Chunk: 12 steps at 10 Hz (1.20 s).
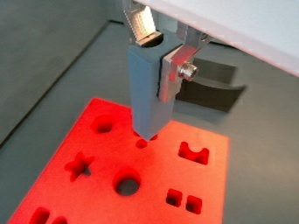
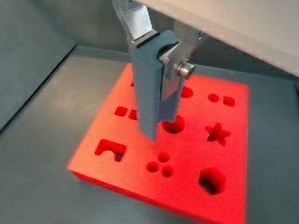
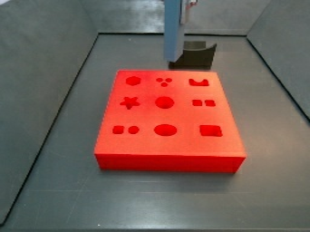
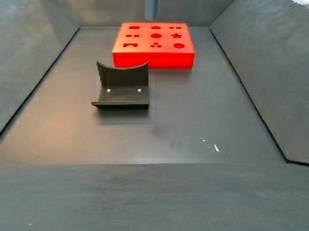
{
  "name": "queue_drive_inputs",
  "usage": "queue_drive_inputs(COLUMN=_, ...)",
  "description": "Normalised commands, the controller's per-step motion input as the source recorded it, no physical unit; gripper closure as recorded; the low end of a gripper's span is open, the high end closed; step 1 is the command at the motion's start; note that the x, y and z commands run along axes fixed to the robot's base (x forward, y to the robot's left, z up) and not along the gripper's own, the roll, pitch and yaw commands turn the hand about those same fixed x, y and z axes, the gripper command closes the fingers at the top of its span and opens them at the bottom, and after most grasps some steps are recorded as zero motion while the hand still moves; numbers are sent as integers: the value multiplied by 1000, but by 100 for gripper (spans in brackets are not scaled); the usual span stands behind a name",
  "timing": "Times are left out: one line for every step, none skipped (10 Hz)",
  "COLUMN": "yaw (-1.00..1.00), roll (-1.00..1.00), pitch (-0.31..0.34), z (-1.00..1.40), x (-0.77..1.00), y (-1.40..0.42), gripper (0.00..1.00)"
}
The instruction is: Insert the arch object.
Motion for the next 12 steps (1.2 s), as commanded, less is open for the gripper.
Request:
queue_drive_inputs(yaw=-774, roll=0, pitch=-149, z=43, x=326, y=251, gripper=100)
queue_drive_inputs(yaw=-777, roll=0, pitch=-131, z=11, x=357, y=226, gripper=100)
queue_drive_inputs(yaw=-749, roll=34, pitch=-83, z=0, x=417, y=171, gripper=100)
queue_drive_inputs(yaw=-540, roll=170, pitch=-4, z=-11, x=583, y=51, gripper=100)
queue_drive_inputs(yaw=-340, roll=246, pitch=39, z=0, x=657, y=0, gripper=100)
queue_drive_inputs(yaw=-323, roll=243, pitch=84, z=0, x=626, y=0, gripper=100)
queue_drive_inputs(yaw=-446, roll=219, pitch=27, z=0, x=543, y=0, gripper=100)
queue_drive_inputs(yaw=-577, roll=187, pitch=6, z=0, x=394, y=0, gripper=100)
queue_drive_inputs(yaw=-594, roll=96, pitch=40, z=0, x=391, y=0, gripper=100)
queue_drive_inputs(yaw=-669, roll=0, pitch=257, z=-111, x=91, y=0, gripper=100)
queue_drive_inputs(yaw=-686, roll=-9, pitch=446, z=-174, x=0, y=0, gripper=100)
queue_drive_inputs(yaw=-669, roll=-7, pitch=474, z=-177, x=0, y=0, gripper=100)
